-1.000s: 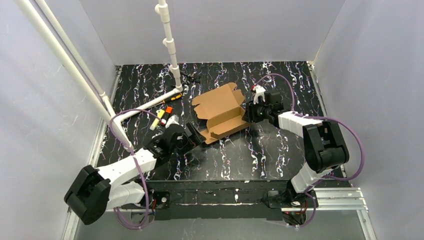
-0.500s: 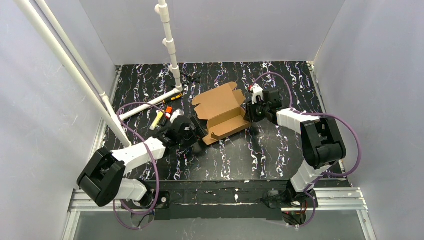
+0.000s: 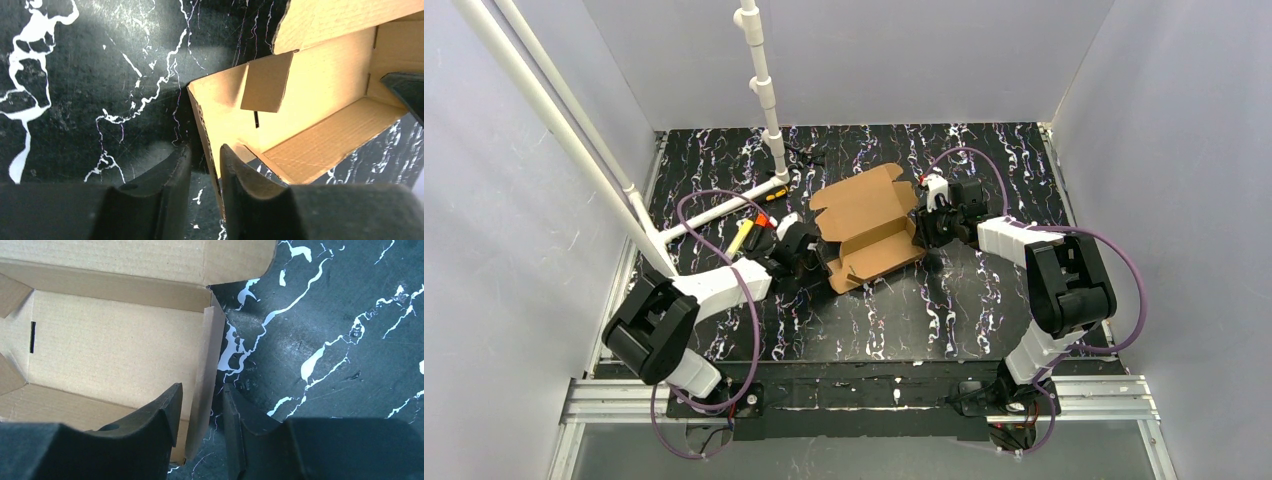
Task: Fold the paper box
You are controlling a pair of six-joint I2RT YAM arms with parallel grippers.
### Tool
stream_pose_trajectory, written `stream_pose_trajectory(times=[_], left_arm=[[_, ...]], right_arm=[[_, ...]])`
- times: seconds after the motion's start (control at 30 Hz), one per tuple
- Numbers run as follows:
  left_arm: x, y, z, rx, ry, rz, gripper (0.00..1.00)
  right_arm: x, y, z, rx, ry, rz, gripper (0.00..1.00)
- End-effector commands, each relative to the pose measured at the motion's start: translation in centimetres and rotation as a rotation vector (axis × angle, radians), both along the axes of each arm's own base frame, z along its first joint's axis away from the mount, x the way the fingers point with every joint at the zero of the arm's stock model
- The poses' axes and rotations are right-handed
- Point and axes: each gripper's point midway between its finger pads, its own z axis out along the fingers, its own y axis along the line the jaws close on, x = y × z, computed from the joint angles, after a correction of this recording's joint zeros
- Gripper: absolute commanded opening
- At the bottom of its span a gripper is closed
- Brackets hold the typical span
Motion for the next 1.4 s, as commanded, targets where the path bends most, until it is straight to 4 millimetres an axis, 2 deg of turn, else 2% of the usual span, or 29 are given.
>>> stream_pose_trajectory(times=[0.0, 0.03, 0.07, 0.3, 0.57, 0.67, 1.0, 1.23, 1.37], left_arm=[[0.9, 0.8, 0.4, 0.094, -0.026, -0.040, 0.13], [1.0, 0.7, 0.5, 0.104, -0.031, -0.056, 0.01], [1.0, 0.7, 0.6, 0.113, -0.036, -0.076, 0.00], [0.8, 1.5, 2.1, 0.296, -0.130, -0.240, 0.00], [1.4, 2.8, 4.0, 0.446, -0.202, -0.235, 0.00], [1.7, 3.0, 4.3, 0.484, -0.201, -0.216, 0.00], [1.9, 2.9, 4.5, 0.507, -0.188, -0.194, 0.00], [2.0, 2.6, 5.0, 0.502, -0.185, -0.188, 0.00], [1.9, 2.7, 5.1, 0.499, -0.179, -0.181, 0.00]], right_arm=[[0.0, 0.4, 0.3, 0.014, -0.012, 0.033, 0.45], [0.0, 0.4, 0.4, 0.018, -0.014, 0.039, 0.45], [0.0, 0.6, 0.5, 0.023, -0.016, 0.045, 0.46], [0.4, 1.1, 2.2, 0.058, -0.046, 0.064, 0.56], [1.2, -0.4, 3.9, 0.097, -0.062, 0.006, 0.56], [1.2, -0.3, 4.2, 0.106, -0.065, 0.005, 0.56], [0.1, -0.3, 4.1, 0.103, -0.046, 0.021, 0.56], [-1.0, 1.1, 3.4, 0.097, -0.038, 0.082, 0.56], [-1.3, 1.3, 3.0, 0.077, -0.032, 0.083, 0.56]])
